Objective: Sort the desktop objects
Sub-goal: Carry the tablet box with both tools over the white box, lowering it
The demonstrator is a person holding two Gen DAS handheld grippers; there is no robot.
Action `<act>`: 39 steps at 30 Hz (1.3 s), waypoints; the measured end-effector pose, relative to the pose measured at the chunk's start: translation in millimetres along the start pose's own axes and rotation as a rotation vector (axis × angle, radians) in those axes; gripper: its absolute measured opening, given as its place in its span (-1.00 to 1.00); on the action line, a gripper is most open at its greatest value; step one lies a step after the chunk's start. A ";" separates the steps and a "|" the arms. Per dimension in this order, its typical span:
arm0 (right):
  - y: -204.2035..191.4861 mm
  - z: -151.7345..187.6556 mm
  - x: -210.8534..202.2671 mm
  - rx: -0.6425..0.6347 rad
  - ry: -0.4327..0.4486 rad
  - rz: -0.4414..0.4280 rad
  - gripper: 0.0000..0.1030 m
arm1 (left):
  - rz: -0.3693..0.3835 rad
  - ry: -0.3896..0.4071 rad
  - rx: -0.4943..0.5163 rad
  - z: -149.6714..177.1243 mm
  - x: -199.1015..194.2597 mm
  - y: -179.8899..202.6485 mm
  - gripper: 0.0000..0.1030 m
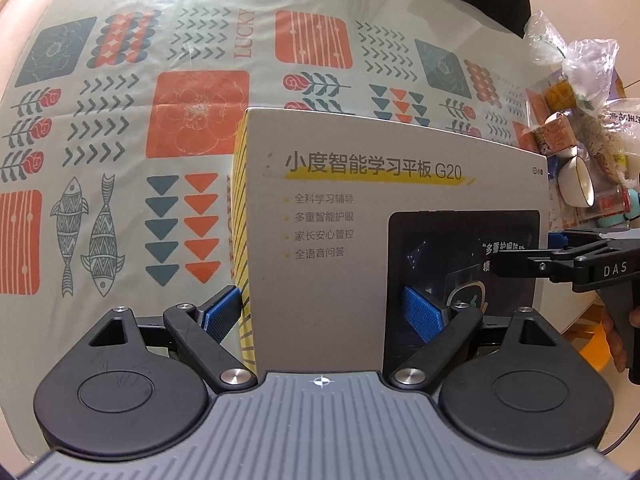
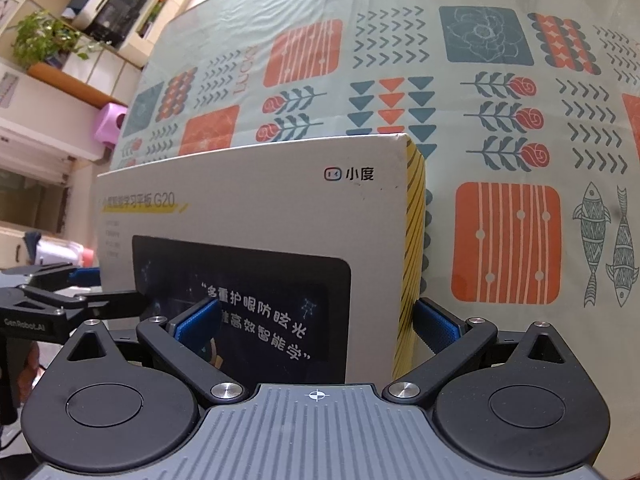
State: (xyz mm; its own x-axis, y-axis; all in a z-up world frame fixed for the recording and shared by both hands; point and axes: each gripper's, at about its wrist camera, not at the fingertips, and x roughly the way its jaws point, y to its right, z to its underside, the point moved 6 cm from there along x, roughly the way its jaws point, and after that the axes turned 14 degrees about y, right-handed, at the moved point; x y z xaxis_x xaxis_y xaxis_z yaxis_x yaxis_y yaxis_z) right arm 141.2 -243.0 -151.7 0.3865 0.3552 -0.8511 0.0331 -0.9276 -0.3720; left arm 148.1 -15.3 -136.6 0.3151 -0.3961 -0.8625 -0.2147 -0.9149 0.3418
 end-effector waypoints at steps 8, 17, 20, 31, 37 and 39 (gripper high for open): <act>3.6 -4.8 7.6 0.000 -0.030 -0.012 1.00 | -0.001 -0.068 -0.020 -10.0 10.4 -4.0 1.00; 6.4 -12.4 14.4 0.003 -0.065 -0.006 1.00 | -0.009 -0.119 -0.010 -20.7 19.3 -1.3 1.00; 9.1 -13.3 16.0 0.009 -0.061 -0.006 1.00 | -0.018 -0.117 -0.021 -20.6 22.3 -1.4 1.00; 20.3 -13.6 19.7 0.060 -0.063 -0.037 1.00 | -0.038 -0.136 -0.064 -15.4 30.1 -4.0 1.00; 10.4 -22.8 3.7 0.015 -0.051 -0.056 1.00 | -0.033 -0.133 -0.032 -27.3 16.1 4.0 1.00; 7.8 -28.1 -1.9 0.003 -0.043 -0.065 1.00 | -0.023 -0.136 -0.037 -32.7 12.5 4.4 1.00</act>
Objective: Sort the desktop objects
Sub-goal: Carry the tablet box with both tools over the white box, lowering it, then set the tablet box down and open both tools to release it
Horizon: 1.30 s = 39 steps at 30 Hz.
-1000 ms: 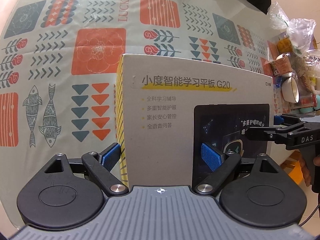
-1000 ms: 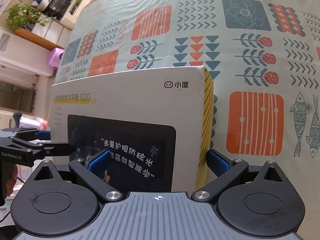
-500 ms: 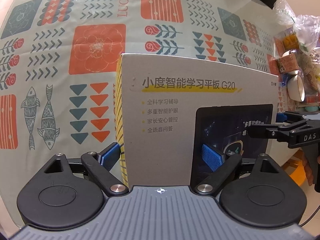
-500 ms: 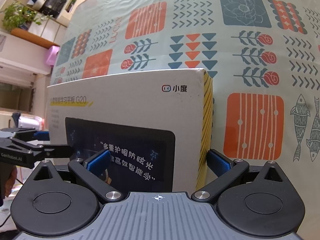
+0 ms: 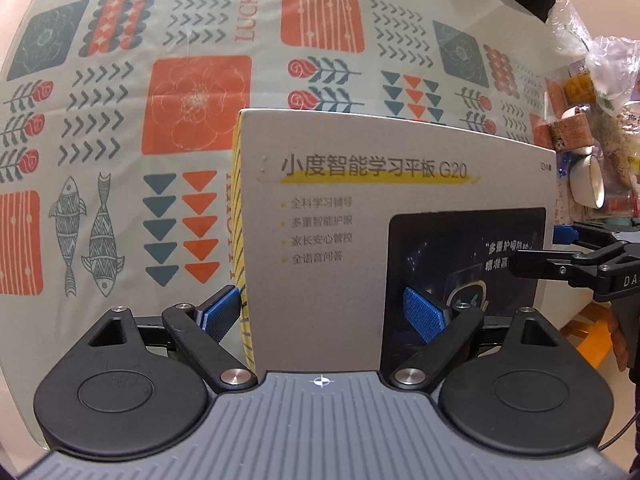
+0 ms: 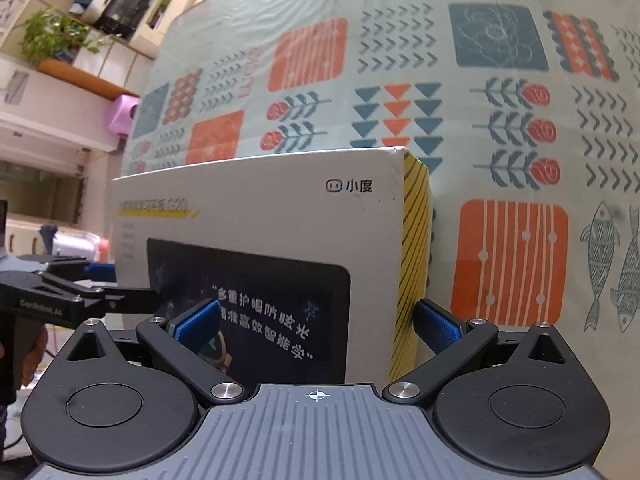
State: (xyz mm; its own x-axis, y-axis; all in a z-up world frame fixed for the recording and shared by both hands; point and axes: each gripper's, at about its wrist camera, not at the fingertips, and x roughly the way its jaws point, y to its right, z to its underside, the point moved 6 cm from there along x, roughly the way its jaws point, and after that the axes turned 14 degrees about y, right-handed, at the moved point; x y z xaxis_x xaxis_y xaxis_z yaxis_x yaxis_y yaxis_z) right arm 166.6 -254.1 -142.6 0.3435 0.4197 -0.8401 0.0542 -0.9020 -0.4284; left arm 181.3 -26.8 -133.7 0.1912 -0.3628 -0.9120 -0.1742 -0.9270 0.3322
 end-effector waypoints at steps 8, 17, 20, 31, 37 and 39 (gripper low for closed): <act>9.0 -12.2 7.8 0.029 0.013 -0.014 1.00 | 0.016 -0.007 -0.045 -10.8 9.6 -5.5 1.00; 12.6 0.8 16.4 -0.001 -0.009 -0.001 1.00 | -0.004 -0.006 -0.010 4.3 19.3 -3.1 1.00; 12.8 1.1 16.7 -0.009 -0.005 -0.002 1.00 | -0.010 -0.003 -0.007 4.7 21.6 -3.3 1.00; 17.9 1.5 25.0 -0.154 0.025 0.126 1.00 | -0.049 -0.016 0.008 15.2 46.2 -9.0 1.00; 30.3 15.5 39.2 -0.173 0.039 0.159 1.00 | -0.057 0.049 -0.029 23.1 50.3 -12.7 1.00; 35.1 17.4 39.8 -0.132 0.041 0.144 1.00 | -0.056 0.063 -0.030 24.7 50.2 -12.9 1.00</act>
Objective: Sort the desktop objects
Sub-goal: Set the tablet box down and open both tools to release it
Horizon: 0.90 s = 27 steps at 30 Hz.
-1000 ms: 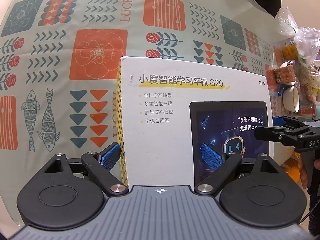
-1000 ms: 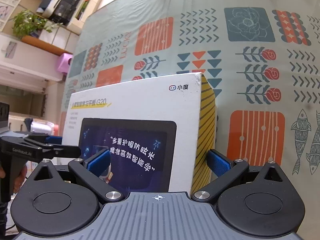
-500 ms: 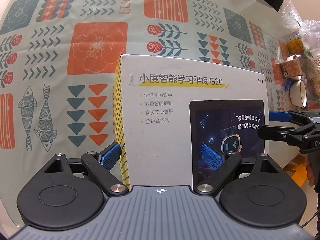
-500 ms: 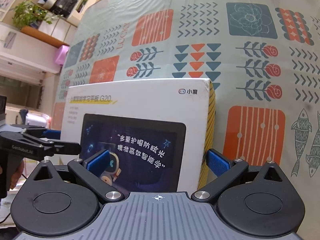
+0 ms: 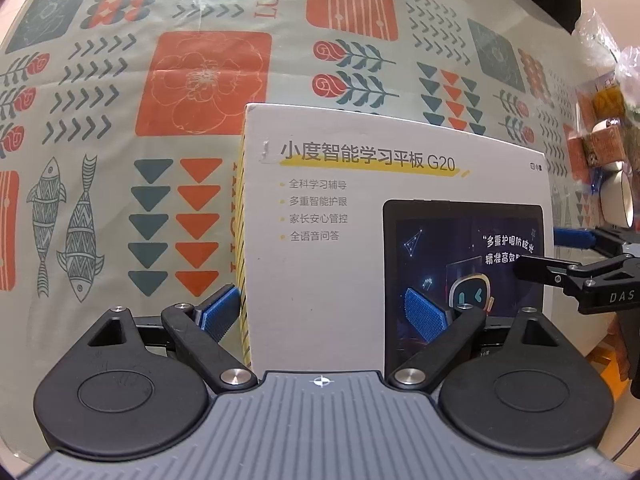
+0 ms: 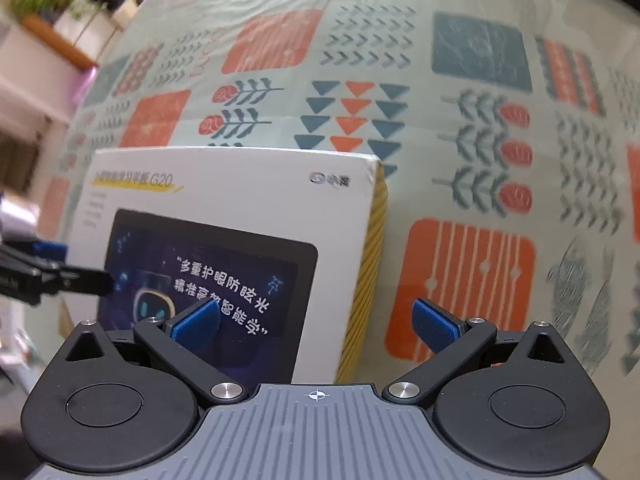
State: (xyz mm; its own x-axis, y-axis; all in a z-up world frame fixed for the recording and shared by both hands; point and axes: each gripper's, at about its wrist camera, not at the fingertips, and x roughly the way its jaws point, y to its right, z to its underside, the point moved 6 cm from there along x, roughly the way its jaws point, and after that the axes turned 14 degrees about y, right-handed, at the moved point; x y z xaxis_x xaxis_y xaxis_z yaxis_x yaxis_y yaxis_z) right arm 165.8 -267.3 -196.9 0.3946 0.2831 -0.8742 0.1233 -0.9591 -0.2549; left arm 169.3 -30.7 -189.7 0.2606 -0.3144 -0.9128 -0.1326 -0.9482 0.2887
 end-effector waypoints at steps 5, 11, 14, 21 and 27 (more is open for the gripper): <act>2.2 4.8 1.4 0.004 0.039 -0.013 1.00 | -0.018 0.036 -0.005 3.5 -0.1 2.2 1.00; 7.1 10.9 2.4 0.052 0.071 -0.033 1.00 | -0.019 0.069 -0.016 8.1 0.7 1.0 1.00; 1.1 11.1 -1.8 0.033 0.080 0.019 1.00 | -0.026 0.062 -0.015 7.4 -0.2 1.7 1.00; -32.3 15.9 -18.1 -0.172 0.129 0.264 1.00 | -0.132 0.213 0.001 8.6 -35.0 6.4 1.00; -42.5 17.2 -42.3 -0.179 0.223 0.461 1.00 | -0.148 0.337 0.040 13.7 -67.0 21.5 1.00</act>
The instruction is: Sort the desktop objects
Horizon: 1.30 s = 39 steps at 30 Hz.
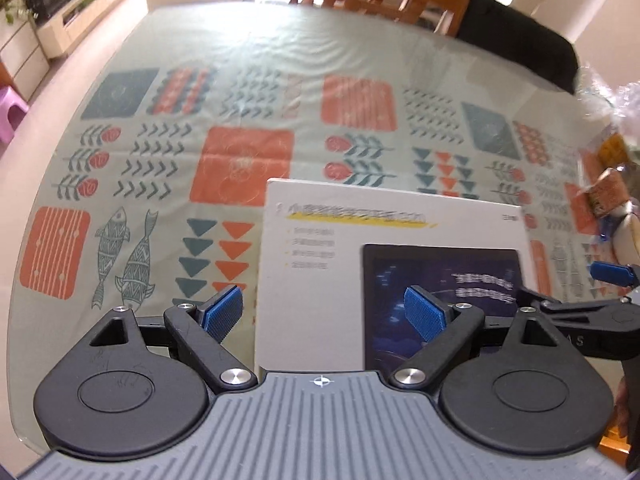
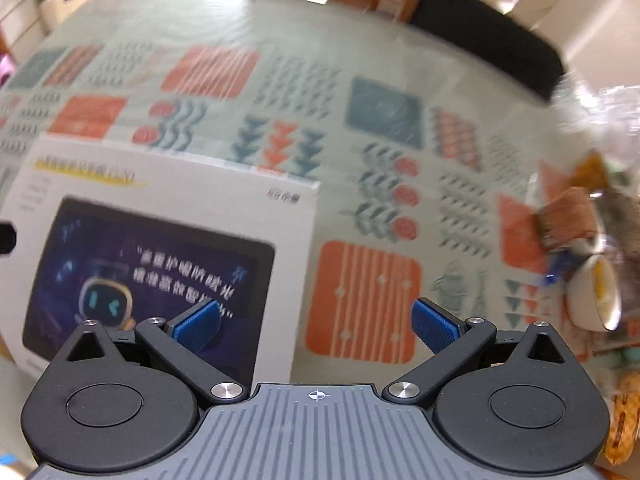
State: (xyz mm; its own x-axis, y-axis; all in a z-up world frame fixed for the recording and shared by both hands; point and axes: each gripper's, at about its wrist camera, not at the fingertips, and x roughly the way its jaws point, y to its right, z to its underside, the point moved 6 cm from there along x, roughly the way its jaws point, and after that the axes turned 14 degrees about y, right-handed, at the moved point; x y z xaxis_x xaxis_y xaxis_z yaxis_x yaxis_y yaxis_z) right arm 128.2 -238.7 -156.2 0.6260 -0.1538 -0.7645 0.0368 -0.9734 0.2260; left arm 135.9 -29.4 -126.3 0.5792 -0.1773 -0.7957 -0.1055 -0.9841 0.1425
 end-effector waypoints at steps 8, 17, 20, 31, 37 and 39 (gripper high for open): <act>15.5 -9.9 -50.6 0.145 0.126 -0.023 1.00 | -0.057 -0.014 0.040 -4.3 -27.3 10.8 1.00; 16.5 -8.3 -95.9 0.189 0.180 -0.060 1.00 | -0.061 -0.022 0.137 11.6 -50.9 24.6 1.00; 12.6 -4.1 -103.1 0.178 0.156 -0.048 1.00 | -0.058 -0.018 0.146 16.4 -61.4 24.1 1.00; -5.8 14.5 -136.7 0.174 0.045 -0.135 1.00 | -0.029 -0.048 0.065 37.5 -97.6 9.5 1.00; -15.4 27.8 -148.1 0.174 0.022 -0.163 1.00 | -0.055 -0.044 0.029 53.9 -117.9 8.3 1.00; -16.3 32.2 -149.9 0.185 0.011 -0.168 1.00 | -0.061 -0.044 0.036 58.9 -124.3 10.5 1.00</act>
State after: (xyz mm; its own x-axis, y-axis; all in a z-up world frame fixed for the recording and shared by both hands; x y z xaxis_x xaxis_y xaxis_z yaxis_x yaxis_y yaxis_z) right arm 8.7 -205.2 -64.7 0.6319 0.0137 -0.7749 -0.0011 -0.9998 -0.0185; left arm 15.2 -17.6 -60.6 0.5492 -0.1157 -0.8276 -0.1004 -0.9923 0.0721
